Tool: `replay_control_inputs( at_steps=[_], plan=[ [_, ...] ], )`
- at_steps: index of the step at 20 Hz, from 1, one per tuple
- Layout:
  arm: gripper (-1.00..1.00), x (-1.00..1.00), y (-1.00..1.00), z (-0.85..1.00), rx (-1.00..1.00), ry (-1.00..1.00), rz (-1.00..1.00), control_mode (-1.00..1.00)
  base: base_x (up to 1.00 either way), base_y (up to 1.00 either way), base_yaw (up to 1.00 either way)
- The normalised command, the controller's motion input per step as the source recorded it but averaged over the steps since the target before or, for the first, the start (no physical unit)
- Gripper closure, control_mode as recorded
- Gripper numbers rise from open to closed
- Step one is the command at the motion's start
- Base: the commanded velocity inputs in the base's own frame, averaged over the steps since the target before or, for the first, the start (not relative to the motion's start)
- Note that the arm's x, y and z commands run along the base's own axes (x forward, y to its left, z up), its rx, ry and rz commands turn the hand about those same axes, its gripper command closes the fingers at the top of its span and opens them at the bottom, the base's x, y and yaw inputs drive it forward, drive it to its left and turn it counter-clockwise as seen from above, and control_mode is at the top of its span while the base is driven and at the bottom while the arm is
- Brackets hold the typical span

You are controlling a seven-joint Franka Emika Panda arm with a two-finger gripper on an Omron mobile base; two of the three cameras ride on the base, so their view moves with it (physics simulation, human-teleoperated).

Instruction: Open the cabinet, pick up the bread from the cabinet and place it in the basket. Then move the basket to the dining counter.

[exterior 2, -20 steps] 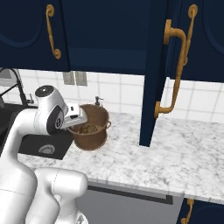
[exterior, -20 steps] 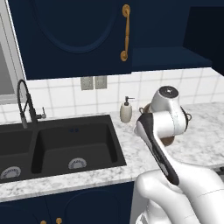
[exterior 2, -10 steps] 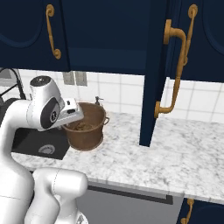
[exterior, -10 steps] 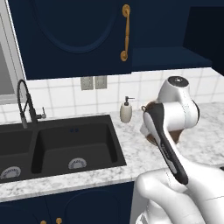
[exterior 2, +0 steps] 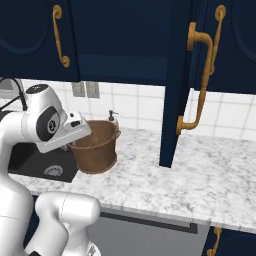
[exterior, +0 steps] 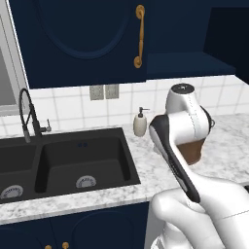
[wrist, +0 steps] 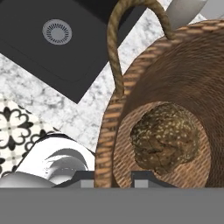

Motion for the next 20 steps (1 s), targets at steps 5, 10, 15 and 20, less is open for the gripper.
replay_control_inputs(
  at_steps=[5,10,15,20],
  plan=[
    [1.0,0.0,0.0,0.0,0.0,0.0,0.0,-1.0,0.0,0.0,0.0],
    [1.0,-0.03,0.0,0.0,0.0,0.0,0.0,-1.0,0.0,0.0,0.0],
    [1.0,-0.08,0.0,0.0,0.0,0.0,0.0,1.0,-0.52,0.0,-0.02],
    [1.0,0.0,0.0,0.0,0.0,0.0,0.0,1.0,-0.93,0.0,-0.27]
  ],
)
